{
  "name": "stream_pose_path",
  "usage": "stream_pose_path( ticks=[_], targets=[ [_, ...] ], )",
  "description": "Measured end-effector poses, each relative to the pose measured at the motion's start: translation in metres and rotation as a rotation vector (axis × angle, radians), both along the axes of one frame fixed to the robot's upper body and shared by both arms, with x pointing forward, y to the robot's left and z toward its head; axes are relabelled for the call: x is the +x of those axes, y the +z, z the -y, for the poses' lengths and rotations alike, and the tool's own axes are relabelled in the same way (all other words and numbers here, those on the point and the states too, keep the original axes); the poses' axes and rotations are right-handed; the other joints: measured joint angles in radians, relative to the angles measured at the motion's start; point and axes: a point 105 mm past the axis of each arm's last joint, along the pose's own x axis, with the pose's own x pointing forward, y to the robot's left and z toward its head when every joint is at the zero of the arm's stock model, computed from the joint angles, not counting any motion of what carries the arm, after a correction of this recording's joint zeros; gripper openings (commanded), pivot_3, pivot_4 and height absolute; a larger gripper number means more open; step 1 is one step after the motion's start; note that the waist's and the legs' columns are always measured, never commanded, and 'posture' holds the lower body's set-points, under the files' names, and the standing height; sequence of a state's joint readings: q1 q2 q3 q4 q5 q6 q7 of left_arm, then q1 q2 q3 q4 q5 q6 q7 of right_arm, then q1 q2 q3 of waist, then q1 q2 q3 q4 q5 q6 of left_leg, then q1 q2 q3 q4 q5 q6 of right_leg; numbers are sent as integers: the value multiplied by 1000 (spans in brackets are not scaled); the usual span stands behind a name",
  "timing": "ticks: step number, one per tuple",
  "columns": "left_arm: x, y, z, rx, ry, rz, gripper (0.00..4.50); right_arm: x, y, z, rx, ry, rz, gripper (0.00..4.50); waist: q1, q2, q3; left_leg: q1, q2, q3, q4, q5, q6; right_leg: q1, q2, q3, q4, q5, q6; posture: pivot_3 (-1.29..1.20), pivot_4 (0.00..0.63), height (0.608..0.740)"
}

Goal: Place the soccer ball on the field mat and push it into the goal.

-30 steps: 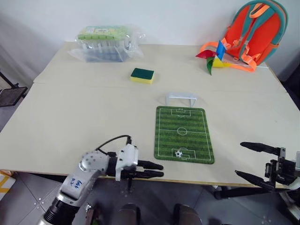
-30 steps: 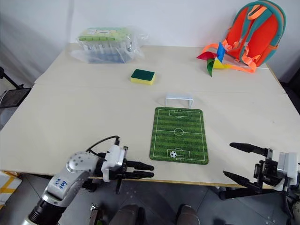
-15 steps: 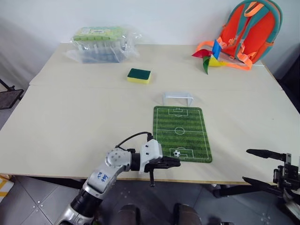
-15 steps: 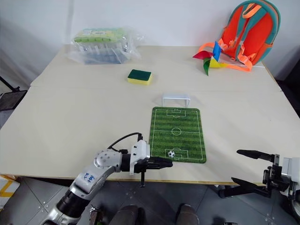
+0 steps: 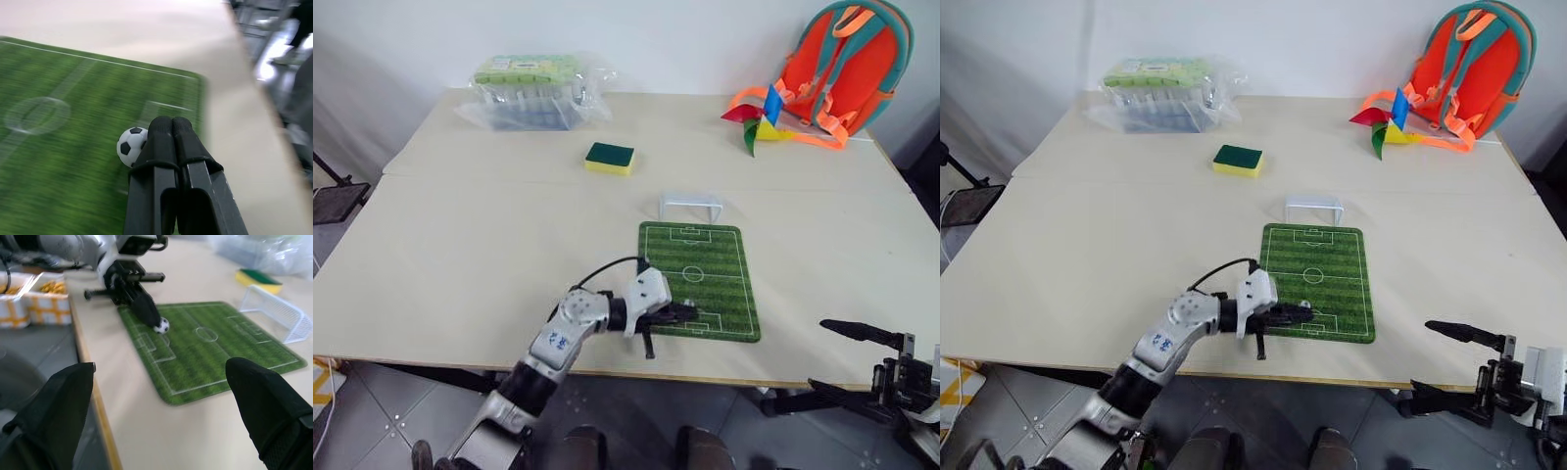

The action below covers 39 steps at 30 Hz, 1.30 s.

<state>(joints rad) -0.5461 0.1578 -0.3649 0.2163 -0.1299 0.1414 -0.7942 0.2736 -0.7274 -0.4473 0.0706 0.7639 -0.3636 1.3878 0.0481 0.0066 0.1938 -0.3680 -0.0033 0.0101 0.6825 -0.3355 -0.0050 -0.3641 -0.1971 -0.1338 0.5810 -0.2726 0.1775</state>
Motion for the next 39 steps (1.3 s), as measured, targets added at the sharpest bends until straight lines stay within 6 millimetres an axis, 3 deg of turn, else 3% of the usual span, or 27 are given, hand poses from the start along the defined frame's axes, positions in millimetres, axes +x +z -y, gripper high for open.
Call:
stream_pose_path(
  ticks=[5, 8, 11, 21, 27, 32, 39],
  targets=[
    [42, 28, 4, -107, 156, 111, 36, 21, 18, 0, 172, -227, 114, 4500, 3, 0, 0, -2, 0, 1, -1, 0, 0, -3, 0, 0, 1, 0, 0, 0, 150, 740],
    [58, 41, -7, -157, 238, 168, 36, 26, 23, -2, 226, -295, 146, 4500, 2, 0, 0, -3, 0, 2, -2, 0, 0, -5, 0, 0, 1, 0, 0, 0, 150, 740],
    [59, 54, -29, -203, 236, 222, 36, 30, 22, -6, 257, -344, 170, 4500, -2, 0, 0, -3, 0, 3, -2, 0, 0, -7, 0, 2, 3, 0, 0, 0, 150, 740],
    [33, 61, -137, -133, 296, 296, 36, 43, 21, -10, 234, -294, 172, 4500, -23, 1, 0, -3, 0, 4, -1, 0, 0, -7, 0, 4, 5, 0, 0, 0, 150, 740],
    [1, 31, -231, 95, 464, 192, 36, 47, 18, 2, 194, -280, 157, 4500, -42, 1, -1, -2, 1, 6, -5, 0, 0, -10, 1, 6, 5, 0, -1, 0, 150, 740],
    [-23, 38, -257, 35, 574, 149, 36, 53, 18, 3, 197, -257, 164, 4500, -31, 1, -1, -1, 2, 6, -2, -1, 0, -10, 1, 7, 7, 0, -1, 0, 150, 740],
    [-42, 16, -270, -14, 694, 79, 36, 62, 15, 4, 186, -239, 170, 4500, -26, 1, -1, -1, 2, 7, -2, -1, -1, -10, 1, 8, 7, -1, -1, 0, 150, 740]
  ],
)
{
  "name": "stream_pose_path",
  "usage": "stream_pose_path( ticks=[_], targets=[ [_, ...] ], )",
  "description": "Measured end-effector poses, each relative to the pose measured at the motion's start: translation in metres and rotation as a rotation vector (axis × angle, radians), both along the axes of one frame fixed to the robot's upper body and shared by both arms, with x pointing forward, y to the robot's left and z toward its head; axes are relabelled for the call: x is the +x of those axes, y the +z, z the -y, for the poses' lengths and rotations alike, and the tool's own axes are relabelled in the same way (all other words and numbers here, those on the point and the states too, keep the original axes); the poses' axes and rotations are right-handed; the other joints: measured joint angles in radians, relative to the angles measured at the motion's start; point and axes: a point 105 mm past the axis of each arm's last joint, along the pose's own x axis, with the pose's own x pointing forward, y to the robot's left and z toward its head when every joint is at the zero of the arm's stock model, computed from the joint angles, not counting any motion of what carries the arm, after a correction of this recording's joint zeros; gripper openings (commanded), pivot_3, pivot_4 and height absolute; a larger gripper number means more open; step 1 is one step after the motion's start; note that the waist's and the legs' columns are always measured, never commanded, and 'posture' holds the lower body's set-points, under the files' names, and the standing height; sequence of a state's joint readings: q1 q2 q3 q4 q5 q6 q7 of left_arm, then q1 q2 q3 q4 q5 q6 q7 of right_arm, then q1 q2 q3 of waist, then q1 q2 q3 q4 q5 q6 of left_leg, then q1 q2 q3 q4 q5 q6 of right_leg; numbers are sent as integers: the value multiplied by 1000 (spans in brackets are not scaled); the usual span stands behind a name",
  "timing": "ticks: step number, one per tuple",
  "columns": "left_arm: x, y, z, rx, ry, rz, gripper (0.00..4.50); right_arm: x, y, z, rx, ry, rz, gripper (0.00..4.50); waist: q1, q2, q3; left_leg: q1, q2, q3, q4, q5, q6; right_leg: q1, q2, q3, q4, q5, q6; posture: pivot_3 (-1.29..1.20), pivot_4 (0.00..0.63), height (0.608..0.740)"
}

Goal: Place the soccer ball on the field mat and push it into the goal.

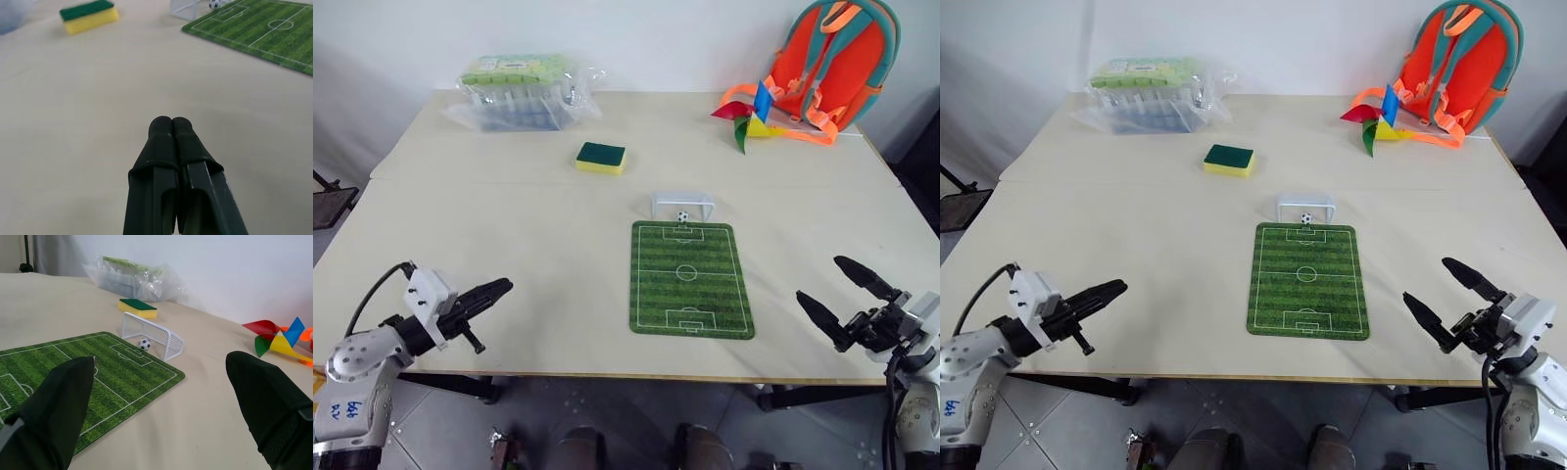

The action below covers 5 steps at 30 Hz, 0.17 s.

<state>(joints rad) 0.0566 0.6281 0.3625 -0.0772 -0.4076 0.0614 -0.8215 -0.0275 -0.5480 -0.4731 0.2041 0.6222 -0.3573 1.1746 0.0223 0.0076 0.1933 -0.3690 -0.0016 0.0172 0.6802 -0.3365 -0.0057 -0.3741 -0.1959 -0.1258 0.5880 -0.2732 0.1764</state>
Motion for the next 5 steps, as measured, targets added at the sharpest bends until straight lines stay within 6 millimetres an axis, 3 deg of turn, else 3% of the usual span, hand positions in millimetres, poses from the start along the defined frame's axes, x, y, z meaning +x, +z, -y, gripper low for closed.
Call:
stream_pose_path(
  ticks=[5],
  targets=[
    [3, 8, 6, -24, 19, 48, 36, 5, 1, -1, -1, 8, 8, 4500, 0, 0, 0, 0, 0, 0, 0, 0, 0, 0, 0, 0, 0, 0, 0, 0, 150, 740]
  ],
)
